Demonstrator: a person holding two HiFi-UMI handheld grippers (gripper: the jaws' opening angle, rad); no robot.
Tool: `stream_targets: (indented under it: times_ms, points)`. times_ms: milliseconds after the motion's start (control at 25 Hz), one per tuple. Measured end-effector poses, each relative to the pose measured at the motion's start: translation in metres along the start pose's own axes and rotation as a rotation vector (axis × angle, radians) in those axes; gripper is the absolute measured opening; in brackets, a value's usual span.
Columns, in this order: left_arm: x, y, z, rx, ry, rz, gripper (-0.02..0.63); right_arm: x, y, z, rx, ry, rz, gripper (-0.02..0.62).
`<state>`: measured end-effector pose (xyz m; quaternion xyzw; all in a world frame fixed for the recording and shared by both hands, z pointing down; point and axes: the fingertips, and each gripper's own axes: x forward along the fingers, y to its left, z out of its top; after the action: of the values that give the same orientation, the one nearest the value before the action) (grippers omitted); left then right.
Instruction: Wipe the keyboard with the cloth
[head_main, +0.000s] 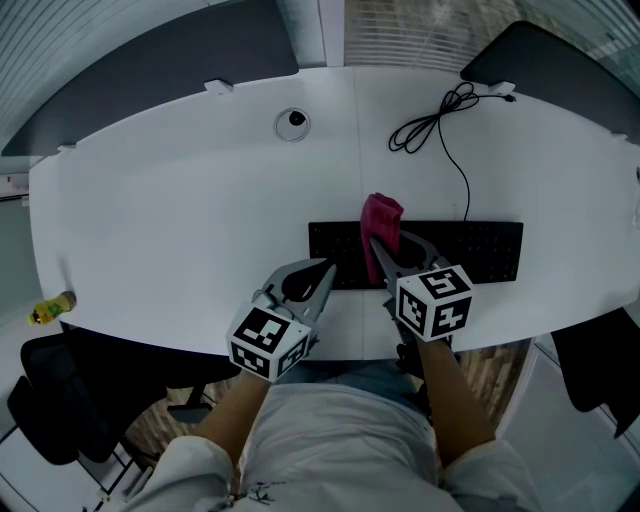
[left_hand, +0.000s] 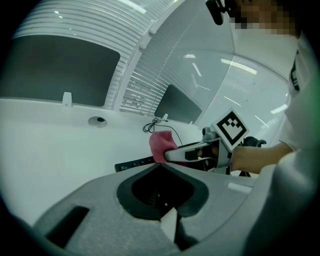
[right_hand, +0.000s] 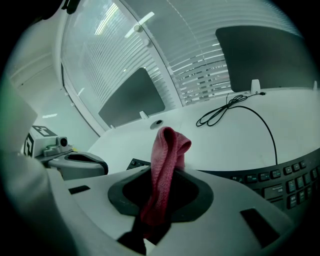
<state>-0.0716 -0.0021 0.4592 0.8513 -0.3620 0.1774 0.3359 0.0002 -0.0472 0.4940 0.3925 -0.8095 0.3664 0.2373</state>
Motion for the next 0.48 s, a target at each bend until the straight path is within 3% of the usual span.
stream_targets:
  times_ms: [480]
  points:
    - [0.022, -0.024, 0.002, 0.012, 0.010, -0.020, 0.011, -0.024, -0.033, -0.005, 0.015, -0.006, -0.028, 0.081]
